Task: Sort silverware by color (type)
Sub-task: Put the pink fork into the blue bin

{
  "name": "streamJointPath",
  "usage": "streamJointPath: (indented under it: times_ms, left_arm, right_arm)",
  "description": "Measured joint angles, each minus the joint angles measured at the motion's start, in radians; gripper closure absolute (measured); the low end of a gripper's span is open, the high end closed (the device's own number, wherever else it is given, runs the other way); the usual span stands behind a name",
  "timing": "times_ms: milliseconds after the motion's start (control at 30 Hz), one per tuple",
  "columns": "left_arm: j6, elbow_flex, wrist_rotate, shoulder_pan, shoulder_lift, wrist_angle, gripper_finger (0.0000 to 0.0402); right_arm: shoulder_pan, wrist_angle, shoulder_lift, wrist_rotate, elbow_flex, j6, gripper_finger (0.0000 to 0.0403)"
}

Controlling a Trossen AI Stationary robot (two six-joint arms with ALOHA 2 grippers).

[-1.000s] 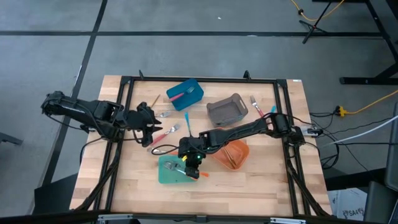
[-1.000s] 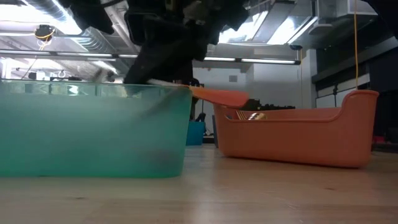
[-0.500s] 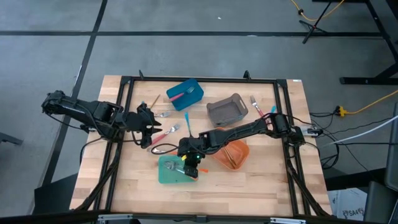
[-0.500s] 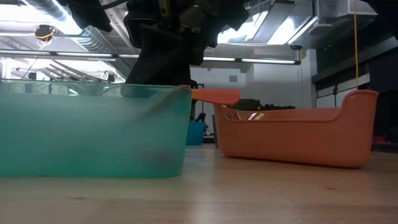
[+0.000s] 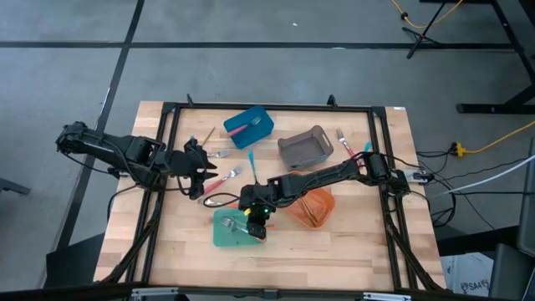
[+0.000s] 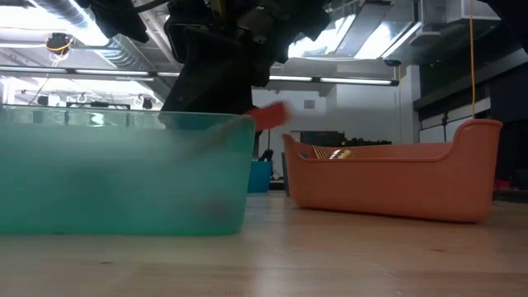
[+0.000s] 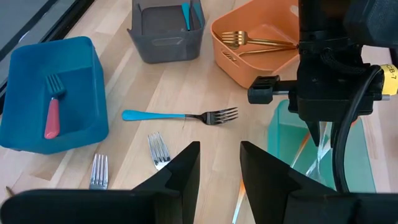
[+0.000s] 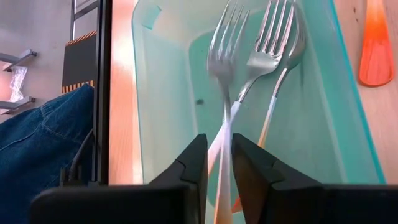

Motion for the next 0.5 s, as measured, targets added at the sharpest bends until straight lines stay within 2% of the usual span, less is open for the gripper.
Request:
streamJointPath:
  times_ms: [333,500]
  left_arm:
    - [0.0,0.0,0.0,0.0,0.0,0.0,0.0294]
    - [-0.001,0.0,0.0,0.0,0.0,0.0,0.0294]
  right_arm:
    - [-0.002,0.001,0.0,0.019,0.0,-0.001,0.0334]
    - [-0.022,-0.01,0.0,-0.056,0.0,-0.002,0.0334]
